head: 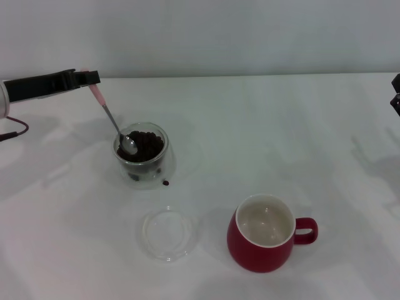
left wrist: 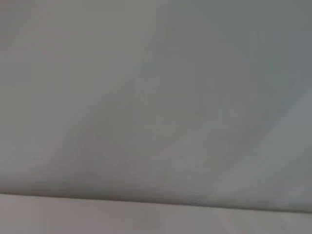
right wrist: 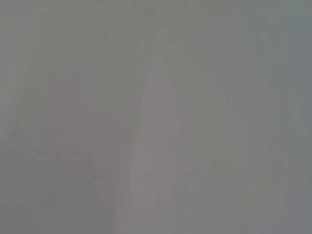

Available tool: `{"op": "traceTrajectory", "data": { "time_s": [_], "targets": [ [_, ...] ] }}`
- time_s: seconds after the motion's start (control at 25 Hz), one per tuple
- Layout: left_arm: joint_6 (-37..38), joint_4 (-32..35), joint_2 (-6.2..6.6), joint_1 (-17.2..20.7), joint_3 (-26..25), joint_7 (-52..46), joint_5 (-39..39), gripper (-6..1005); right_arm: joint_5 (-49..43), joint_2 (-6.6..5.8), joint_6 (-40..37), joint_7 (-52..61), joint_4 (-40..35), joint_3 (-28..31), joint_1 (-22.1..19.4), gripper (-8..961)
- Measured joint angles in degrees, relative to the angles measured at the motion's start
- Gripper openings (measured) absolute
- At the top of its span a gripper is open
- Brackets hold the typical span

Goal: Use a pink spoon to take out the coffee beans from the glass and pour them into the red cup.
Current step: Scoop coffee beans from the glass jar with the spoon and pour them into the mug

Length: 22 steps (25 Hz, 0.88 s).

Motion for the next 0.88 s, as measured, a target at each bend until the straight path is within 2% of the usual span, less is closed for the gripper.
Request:
{"op": "traceTrajectory", "data": {
  "time_s": [0.24, 0.88],
  "targets": [
    [-0.3, -0.5, -0.73, 1.3, 0.1, 0.3, -3.7, 136, 0.0, 0.00, 1.3, 0.0, -0.1, 0.1, 0.1, 835],
    [2.6, -2.0, -2.22, 3.7, -0.4, -1.3, -4.5, 136, 0.0, 0.00, 1.6, -0.2, -0.4, 0.3, 0.3, 835]
  ]
}}
